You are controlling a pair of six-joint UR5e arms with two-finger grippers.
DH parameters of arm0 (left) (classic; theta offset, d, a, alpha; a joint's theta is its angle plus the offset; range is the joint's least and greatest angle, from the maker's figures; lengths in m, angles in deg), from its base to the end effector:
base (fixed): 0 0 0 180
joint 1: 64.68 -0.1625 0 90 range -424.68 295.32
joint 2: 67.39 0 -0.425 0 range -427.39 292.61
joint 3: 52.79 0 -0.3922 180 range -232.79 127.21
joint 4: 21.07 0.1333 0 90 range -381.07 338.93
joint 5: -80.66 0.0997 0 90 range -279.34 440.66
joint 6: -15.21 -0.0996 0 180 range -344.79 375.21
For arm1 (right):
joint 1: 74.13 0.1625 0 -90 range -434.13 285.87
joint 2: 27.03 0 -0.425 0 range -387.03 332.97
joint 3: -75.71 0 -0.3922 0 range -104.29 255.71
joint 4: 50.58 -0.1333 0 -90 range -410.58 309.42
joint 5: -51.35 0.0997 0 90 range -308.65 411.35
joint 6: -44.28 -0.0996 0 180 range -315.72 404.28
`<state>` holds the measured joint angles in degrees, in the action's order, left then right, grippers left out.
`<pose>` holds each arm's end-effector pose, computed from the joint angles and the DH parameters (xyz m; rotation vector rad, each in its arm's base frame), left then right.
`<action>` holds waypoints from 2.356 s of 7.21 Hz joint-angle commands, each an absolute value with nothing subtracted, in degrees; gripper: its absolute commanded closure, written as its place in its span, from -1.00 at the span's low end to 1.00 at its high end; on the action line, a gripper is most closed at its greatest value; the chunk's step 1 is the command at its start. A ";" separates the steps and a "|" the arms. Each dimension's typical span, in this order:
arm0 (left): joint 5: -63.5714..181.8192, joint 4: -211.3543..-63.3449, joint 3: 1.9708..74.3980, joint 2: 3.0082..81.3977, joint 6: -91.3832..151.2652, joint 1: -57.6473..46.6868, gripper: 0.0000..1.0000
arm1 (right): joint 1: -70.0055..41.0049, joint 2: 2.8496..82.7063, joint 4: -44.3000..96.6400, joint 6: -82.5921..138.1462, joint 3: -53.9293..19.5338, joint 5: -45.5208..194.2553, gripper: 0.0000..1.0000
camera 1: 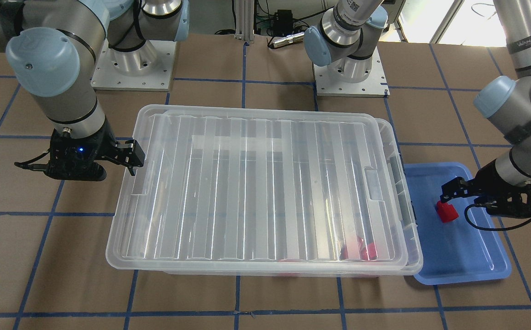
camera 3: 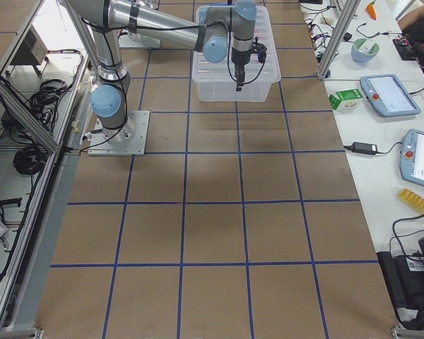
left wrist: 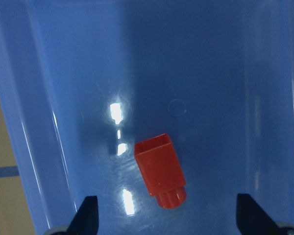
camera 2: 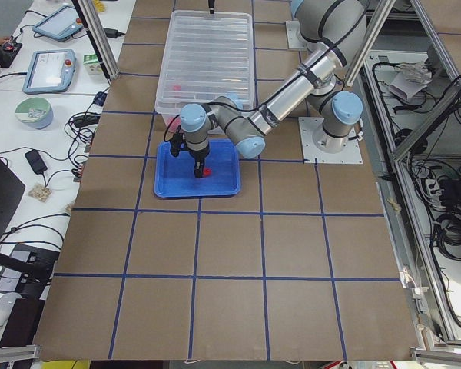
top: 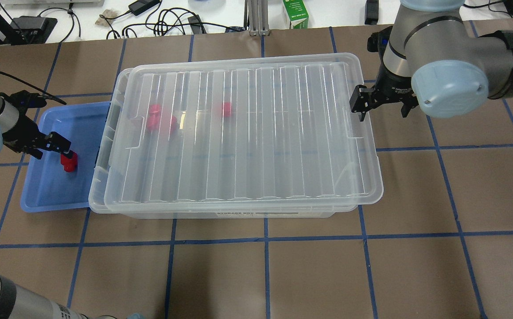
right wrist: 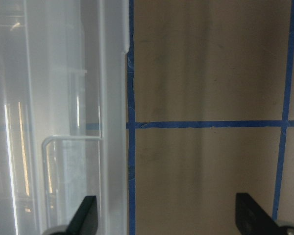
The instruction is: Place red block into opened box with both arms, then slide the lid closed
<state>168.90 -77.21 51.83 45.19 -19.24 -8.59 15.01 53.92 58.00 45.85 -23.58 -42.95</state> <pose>0.2045 -0.5486 0.2126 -0.0131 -3.0830 -0.0478 0.1177 -0.5411 0.3599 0.0188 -3.0664 0.0040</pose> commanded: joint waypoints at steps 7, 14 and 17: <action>169.07 -73.56 52.33 48.53 -5.17 -6.05 -0.20 | 8.77 53.13 58.41 51.56 -23.69 -43.14 -1.00; 169.25 -100.91 36.72 35.38 -6.85 3.31 1.00 | 1.55 53.21 58.23 56.32 -23.78 -43.49 -1.00; 169.17 -103.33 38.69 31.23 -0.72 16.50 1.00 | 1.10 53.21 58.06 56.32 -23.78 -43.49 -1.00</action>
<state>169.34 -102.43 37.31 32.43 -3.73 11.49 1.24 53.21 58.16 56.32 -23.75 -43.52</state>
